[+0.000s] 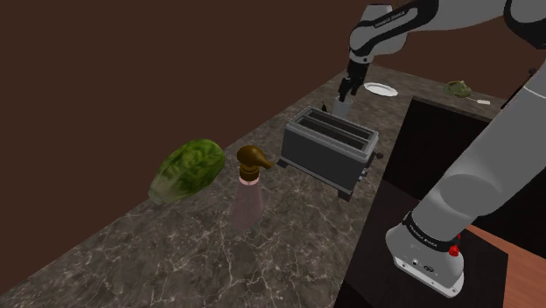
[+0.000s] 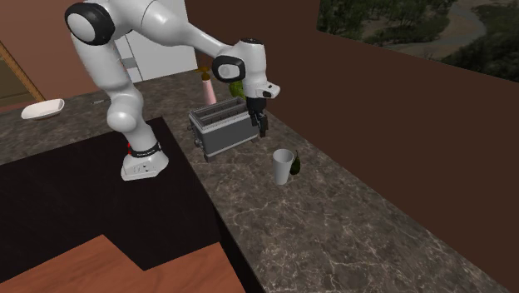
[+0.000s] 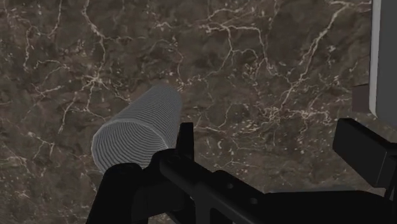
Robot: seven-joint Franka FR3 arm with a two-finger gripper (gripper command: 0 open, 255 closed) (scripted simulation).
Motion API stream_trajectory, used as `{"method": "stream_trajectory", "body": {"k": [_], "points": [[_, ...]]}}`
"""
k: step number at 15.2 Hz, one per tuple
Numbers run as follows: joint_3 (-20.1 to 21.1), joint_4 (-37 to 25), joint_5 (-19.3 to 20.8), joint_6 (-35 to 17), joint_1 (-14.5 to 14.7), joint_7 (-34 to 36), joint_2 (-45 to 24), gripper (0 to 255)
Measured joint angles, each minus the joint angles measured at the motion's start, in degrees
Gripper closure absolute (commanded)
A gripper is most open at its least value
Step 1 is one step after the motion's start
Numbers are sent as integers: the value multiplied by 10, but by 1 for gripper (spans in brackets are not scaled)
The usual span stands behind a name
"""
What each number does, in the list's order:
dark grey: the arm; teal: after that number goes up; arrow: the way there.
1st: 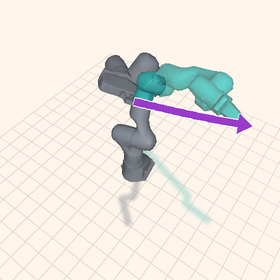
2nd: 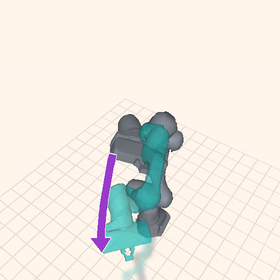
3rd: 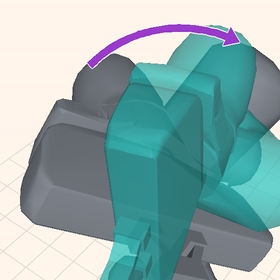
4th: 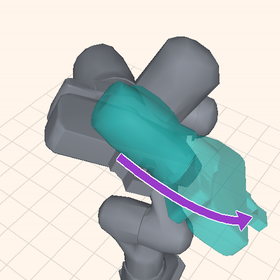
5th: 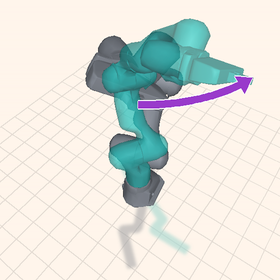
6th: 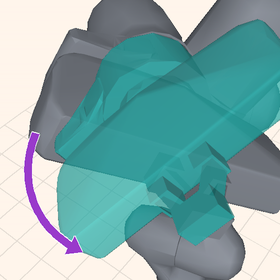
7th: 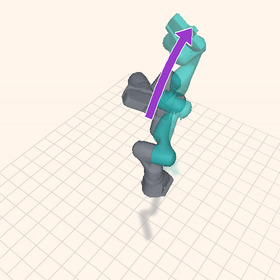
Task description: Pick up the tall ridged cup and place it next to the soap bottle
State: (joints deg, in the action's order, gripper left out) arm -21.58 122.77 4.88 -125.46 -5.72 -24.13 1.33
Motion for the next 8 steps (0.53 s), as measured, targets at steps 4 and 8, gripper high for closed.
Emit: {"method": "stream_trajectory", "body": {"k": [4, 8], "points": [[-12, -55, -42, -36, -17, -48, -84, 0], [-11, -124, -82, -50, -38, -87, -160, 0]]}}
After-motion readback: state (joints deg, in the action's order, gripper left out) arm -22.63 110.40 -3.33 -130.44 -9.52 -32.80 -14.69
